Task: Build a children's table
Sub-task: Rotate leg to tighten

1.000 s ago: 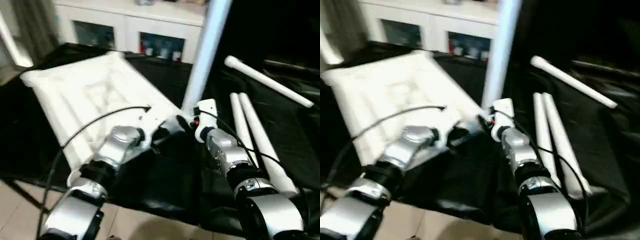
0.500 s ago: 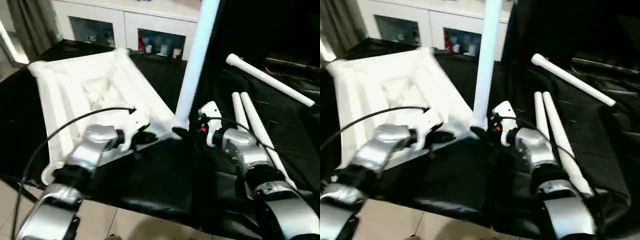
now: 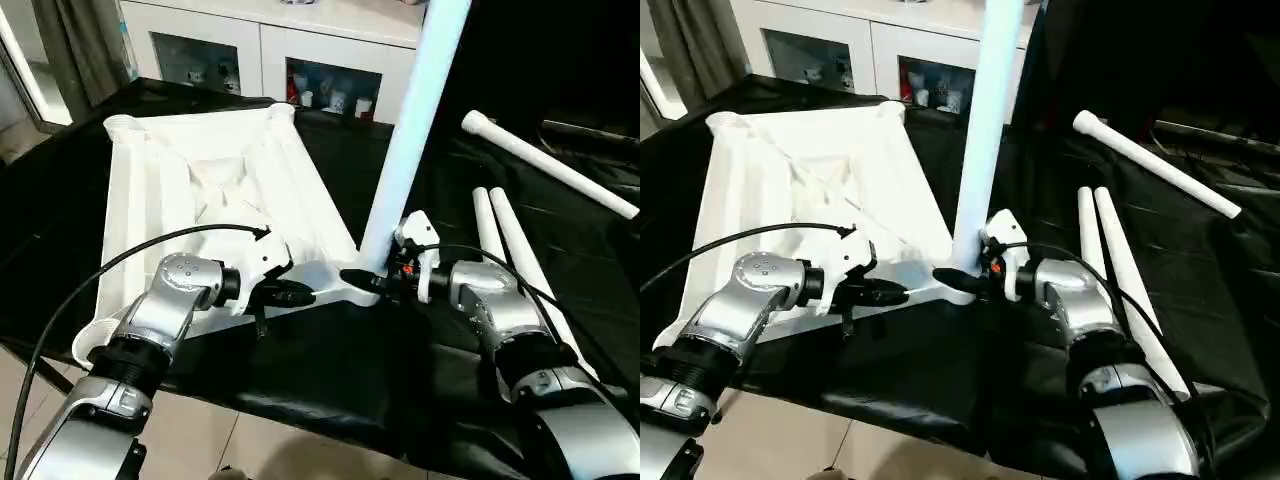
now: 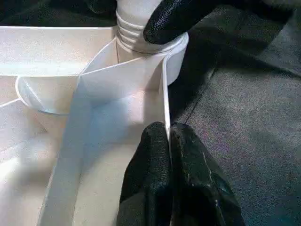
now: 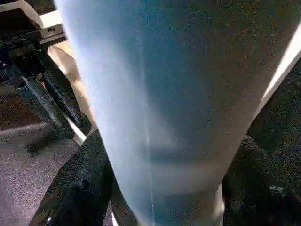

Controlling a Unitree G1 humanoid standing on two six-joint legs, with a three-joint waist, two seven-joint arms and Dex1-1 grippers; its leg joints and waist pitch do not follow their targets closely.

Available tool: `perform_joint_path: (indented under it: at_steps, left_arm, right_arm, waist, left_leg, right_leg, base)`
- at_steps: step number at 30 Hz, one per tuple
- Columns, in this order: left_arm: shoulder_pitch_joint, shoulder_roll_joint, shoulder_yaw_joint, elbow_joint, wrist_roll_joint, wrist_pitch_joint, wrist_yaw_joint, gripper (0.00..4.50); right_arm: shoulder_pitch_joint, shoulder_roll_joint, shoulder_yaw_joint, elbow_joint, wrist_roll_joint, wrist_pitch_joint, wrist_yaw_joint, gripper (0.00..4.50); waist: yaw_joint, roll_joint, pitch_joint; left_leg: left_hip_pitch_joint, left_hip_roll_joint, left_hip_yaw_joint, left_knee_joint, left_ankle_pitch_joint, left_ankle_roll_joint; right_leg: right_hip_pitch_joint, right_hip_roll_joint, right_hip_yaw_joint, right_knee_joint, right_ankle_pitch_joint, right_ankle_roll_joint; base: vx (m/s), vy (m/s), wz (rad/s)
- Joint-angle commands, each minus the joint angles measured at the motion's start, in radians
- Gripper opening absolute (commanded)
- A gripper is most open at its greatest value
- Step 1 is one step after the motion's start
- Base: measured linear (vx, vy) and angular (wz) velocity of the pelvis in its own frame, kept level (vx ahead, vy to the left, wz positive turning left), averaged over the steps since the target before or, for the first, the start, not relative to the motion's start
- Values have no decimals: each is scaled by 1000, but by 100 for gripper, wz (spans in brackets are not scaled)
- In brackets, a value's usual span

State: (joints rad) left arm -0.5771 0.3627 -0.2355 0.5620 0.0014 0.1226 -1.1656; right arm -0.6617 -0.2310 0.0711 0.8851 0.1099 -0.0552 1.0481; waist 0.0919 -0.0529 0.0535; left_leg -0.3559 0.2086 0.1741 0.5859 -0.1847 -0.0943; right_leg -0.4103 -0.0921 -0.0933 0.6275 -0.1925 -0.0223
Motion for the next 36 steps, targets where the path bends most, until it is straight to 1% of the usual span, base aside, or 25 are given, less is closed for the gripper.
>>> perform_joint_path:
  at_steps: [1,3,4,6,7,8,9,11,12,13,14,15,16,18,20,25,26,27,29,30,32,33,34,35,36]
  left_arm:
    - [2,-31,-6,-22,-33,-33,1,0]
    - [6,-30,-6,-23,-32,-34,2,0]
    - [7,-37,1,-16,-24,-30,32,0]
    - [8,-42,5,-13,-20,-27,49,0]
    - [3,-59,13,0,-12,-14,94,0]
    - [0,-71,18,7,-6,-4,126,0]
    - [-6,-86,26,18,-1,8,165,0]
    - [-16,-116,34,34,6,32,225,0]
    - [-16,-116,34,34,6,32,225,0]
    - [-48,-168,60,80,22,82,363,0]
    - [-60,-188,72,97,25,102,413,0]
    - [-60,-188,72,97,25,102,413,0]
    - [-99,-244,98,151,28,129,537,0]
    - [-120,-277,107,176,33,137,600,0]
    - [-134,-296,104,188,41,133,621,0]
    - [-146,-303,73,197,64,82,600,0]
    - [-145,-299,63,195,72,67,585,0]
    - [-145,-298,61,198,72,59,580,0]
    - [-147,-294,58,203,72,35,568,0]
    - [-150,-293,58,208,69,24,563,0]
    - [-154,-291,58,215,67,4,560,0]
    - [-164,-291,61,232,63,-22,555,0]
    - [-170,-291,62,241,63,-38,552,0]
    - [-170,-291,62,241,63,-38,552,0]
    - [-176,-293,64,248,61,-50,550,0]
  right_arm:
    - [9,1,33,-2,-25,-9,30,265]
    - [14,-1,40,0,-33,-16,27,264]
    - [23,6,37,9,-41,-12,-9,263]
    - [27,11,33,13,-42,-7,-29,263]
    - [30,28,17,36,-47,4,-112,262]
    - [31,40,4,49,-46,10,-159,262]
    - [30,55,-12,65,-40,21,-213,262]
    - [25,85,-45,94,-28,40,-319,261]
    - [25,85,-45,94,-28,40,-319,261]
    - [15,125,-80,129,-17,57,-461,260]
    - [11,138,-89,139,-16,61,-508,260]
    - [11,138,-89,139,-16,61,-508,259]
    - [-9,181,-123,172,-3,81,-662,259]
    - [-24,210,-146,189,13,93,-739,259]
    - [-44,232,-157,201,12,95,-791,259]
    - [-76,246,-170,214,6,60,-812,259]
    - [-82,242,-176,209,13,43,-788,294]
    - [-83,240,-177,206,13,38,-785,328]
    - [-86,233,-176,200,11,32,-778,335]
    - [-84,224,-172,187,5,24,-777,335]
    - [-77,210,-169,156,3,13,-766,348]
    - [-49,188,-176,73,25,19,-730,348]
    - [-27,177,-179,15,43,33,-706,348]
    - [-27,177,-179,15,43,33,-706,348]
    - [-4,167,-178,-32,53,49,-691,348]
  waist:
    - [-2,-7,-63]
    - [-2,-7,-64]
    - [-2,-12,-63]
    - [-2,-10,-61]
    - [-2,-11,-61]
    - [-4,-14,-58]
    - [-4,-14,-57]
    - [-6,-12,-53]
    - [-7,-13,-54]
    - [-6,-10,-54]
    - [-7,-9,-52]
    - [-5,-10,-54]
    - [-6,-9,-56]
    - [-4,-11,-58]
    - [-3,-12,-59]
    - [-1,-14,-61]
    - [-2,-20,-62]
    - [0,-17,-61]
    - [-2,-15,-61]
    - [-6,-21,-60]
    - [-4,-17,-61]
    - [-3,-18,-63]
    - [1,-18,-65]
    - [2,-19,-65]
    - [2,-14,-67]
  left_leg:
    - [-1,27,3,-65,-139,66]
    - [-1,26,3,-64,-132,68]
    - [-2,26,3,-64,-130,69]
    - [-1,27,3,-66,-137,67]
    - [-1,27,2,-66,-142,64]
    - [-1,27,1,-69,-160,49]
    - [0,26,1,-70,-166,45]
    - [6,26,-2,-74,-211,23]
    - [5,25,-2,-74,-214,21]
    - [6,26,-2,-75,-217,18]
    - [12,25,-2,-76,-226,8]
    - [15,24,-1,-75,-233,7]
    - [14,22,2,-73,-220,7]
    - [17,21,3,-72,-223,8]
    - [5,18,1,-73,-205,23]
    - [0,18,2,-71,-182,39]
    - [-2,18,2,-70,-179,44]
    - [-2,19,1,-71,-179,45]
    - [-6,19,0,-72,-183,47]
    - [-11,18,-1,-73,-186,46]
    - [-9,19,-2,-73,-175,42]
    - [-5,20,0,-70,-163,47]
    - [-6,20,1,-68,-136,57]
    - [-7,19,1,-66,-112,71]
    - [-7,20,1,-65,-100,74]
  right_leg:
    - [60,-59,58,-73,-169,-215]
    - [61,-59,57,-71,-160,-215]
    - [60,-58,57,-71,-160,-213]
    - [59,-59,57,-74,-182,-208]
    - [59,-59,57,-75,-197,-204]
    - [57,-61,57,-81,-251,-187]
    - [57,-62,57,-84,-273,-179]
    - [52,-63,57,-95,-365,-152]
    - [53,-63,57,-95,-372,-148]
    - [51,-63,58,-95,-373,-145]
    - [47,-62,58,-100,-390,-142]
    - [46,-63,58,-103,-402,-139]
    - [44,-61,61,-101,-370,-142]
    - [43,-58,60,-99,-350,-143]
    - [49,-57,59,-95,-307,-140]
    - [54,-59,58,-91,-267,-135]
    - [55,-59,58,-91,-267,-132]
    - [55,-59,58,-91,-271,-132]
    - [56,-60,57,-91,-279,-127]
    - [58,-59,56,-93,-303,-115]
    - [58,-61,56,-95,-307,-109]
    - [55,-60,58,-92,-269,-122]
    - [59,-58,59,-85,-209,-132]
    - [61,-57,59,-81,-158,-144]
    - [61,-57,59,-75,-131,-155]
  base:
    - [0,0,0]
    - [0,0,0]
    - [0,0,0]
    - [0,0,0]
    - [0,0,0]
    - [0,0,0]
    - [0,0,0]
    - [0,0,0]
    - [0,0,0]
    - [0,0,0]
    - [0,0,0]
    - [0,0,0]
    - [0,0,0]
    - [0,0,0]
    - [0,0,0]
    - [0,0,0]
    - [0,0,0]
    - [0,0,0]
    - [0,0,0]
    - [0,0,0]
    - [0,0,0]
    - [0,0,0]
    - [0,0,0]
    - [0,0,0]
    - [0,0,0]
